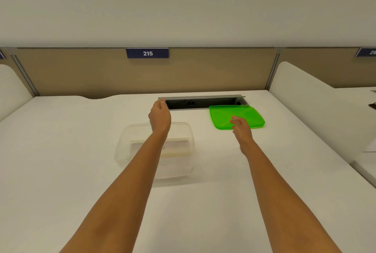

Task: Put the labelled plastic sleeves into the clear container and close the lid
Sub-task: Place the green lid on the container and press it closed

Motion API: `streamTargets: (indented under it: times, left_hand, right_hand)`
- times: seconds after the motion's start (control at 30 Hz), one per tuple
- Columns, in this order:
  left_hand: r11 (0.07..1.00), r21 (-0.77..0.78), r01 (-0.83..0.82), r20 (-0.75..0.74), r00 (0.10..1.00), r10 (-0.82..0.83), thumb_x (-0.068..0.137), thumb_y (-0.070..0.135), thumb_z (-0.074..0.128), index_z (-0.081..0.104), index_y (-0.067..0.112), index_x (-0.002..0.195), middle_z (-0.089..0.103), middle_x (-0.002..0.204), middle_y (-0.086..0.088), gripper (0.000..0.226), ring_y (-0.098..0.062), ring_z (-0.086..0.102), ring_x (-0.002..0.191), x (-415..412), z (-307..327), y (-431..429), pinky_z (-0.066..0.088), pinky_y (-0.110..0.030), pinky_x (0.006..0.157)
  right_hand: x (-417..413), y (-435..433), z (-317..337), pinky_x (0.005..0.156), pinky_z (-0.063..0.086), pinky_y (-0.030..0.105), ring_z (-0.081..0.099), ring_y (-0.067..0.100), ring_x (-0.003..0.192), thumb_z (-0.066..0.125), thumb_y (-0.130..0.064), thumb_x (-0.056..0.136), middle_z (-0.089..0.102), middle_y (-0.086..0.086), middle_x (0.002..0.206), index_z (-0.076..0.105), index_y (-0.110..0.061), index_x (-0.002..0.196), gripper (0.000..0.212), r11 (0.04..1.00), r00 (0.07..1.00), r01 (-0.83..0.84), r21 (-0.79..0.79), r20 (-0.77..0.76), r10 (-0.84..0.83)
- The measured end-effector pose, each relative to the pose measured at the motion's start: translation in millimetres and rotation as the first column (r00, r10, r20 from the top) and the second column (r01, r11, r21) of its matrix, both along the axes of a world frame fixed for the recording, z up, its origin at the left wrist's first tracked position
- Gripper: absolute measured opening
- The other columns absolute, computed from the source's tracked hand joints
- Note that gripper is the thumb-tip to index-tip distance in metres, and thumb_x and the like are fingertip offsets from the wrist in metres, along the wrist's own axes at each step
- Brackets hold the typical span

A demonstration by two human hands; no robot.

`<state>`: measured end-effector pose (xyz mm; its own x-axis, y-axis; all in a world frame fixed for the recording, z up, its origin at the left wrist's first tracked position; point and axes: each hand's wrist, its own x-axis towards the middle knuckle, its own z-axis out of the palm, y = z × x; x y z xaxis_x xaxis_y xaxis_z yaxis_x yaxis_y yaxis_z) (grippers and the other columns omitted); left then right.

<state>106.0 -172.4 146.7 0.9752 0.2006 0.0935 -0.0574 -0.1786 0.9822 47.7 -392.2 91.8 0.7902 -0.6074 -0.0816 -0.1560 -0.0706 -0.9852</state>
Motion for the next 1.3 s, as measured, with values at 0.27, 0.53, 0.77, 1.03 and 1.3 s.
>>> streamTargets:
  times: [0.27,0.53,0.77,1.03,1.3]
  left_hand:
    - [0.996,0.011,0.088,-0.041,0.995,-0.087,0.098,0.019,0.032,0.057,0.011,0.128,0.058,0.129,-0.011,0.039,-0.027,0.051,0.119,35.3,-10.7,-122.0,0.039,-0.031,0.098]
    - [0.993,0.088,0.072,-0.206,0.977,-0.053,0.099,0.02,0.031,0.054,0.011,0.13,0.056,0.131,-0.015,0.04,-0.031,0.051,0.119,78.2,-58.3,-192.0,0.041,-0.033,0.094]
    - [0.979,0.189,0.073,-0.332,0.943,-0.006,0.098,0.016,0.033,0.047,0.008,0.136,0.054,0.134,-0.017,0.041,-0.033,0.055,0.117,117.8,-92.8,-224.9,0.046,-0.036,0.092]
    - [0.973,0.23,0.036,-0.353,0.934,0.049,0.097,0.014,0.035,0.042,0.007,0.14,0.05,0.139,-0.018,0.044,-0.035,0.054,0.12,147.0,-112.9,-245.4,0.045,-0.045,0.102]
    - [0.959,0.283,0.02,-0.411,0.906,0.103,0.093,0.006,0.037,0.063,-0.015,0.098,0.065,0.109,-0.03,0.033,-0.043,0.06,0.104,149.7,-118.7,-250.9,0.049,-0.044,0.087]
  right_hand:
    - [31.6,-108.6,6.1,0.101,0.038,0.033,0.05,0.031,0.122,0.036,-0.017,0.1,0.056,0.016,0.133,0.054,-0.004,0.129,0.036,0.957,0.996,0.028,-0.29,-0.07,-0.05]
    - [79.1,-182.5,-16.8,0.101,0.04,0.037,0.05,0.037,0.123,0.039,-0.016,0.099,0.056,0.02,0.133,0.054,-0.001,0.13,0.038,0.915,0.974,-0.049,-0.4,-0.221,-0.044]
    - [122.4,-216.8,-45.2,0.105,0.035,0.041,0.043,0.04,0.128,0.041,-0.023,0.099,0.048,0.024,0.138,0.045,-0.001,0.138,0.044,0.873,0.923,-0.148,-0.464,-0.381,-0.046]
    - [148.8,-235.5,-68.5,0.103,0.036,0.045,0.038,0.039,0.13,0.042,-0.025,0.099,0.044,0.022,0.14,0.044,-0.004,0.138,0.045,0.831,0.901,-0.14,-0.538,-0.418,-0.119]
    - [156.4,-238.0,-73.4,0.102,0.038,0.042,0.041,0.039,0.128,0.042,-0.019,0.098,0.049,0.021,0.137,0.048,-0.006,0.136,0.041,0.868,0.893,-0.091,-0.489,-0.426,-0.146]
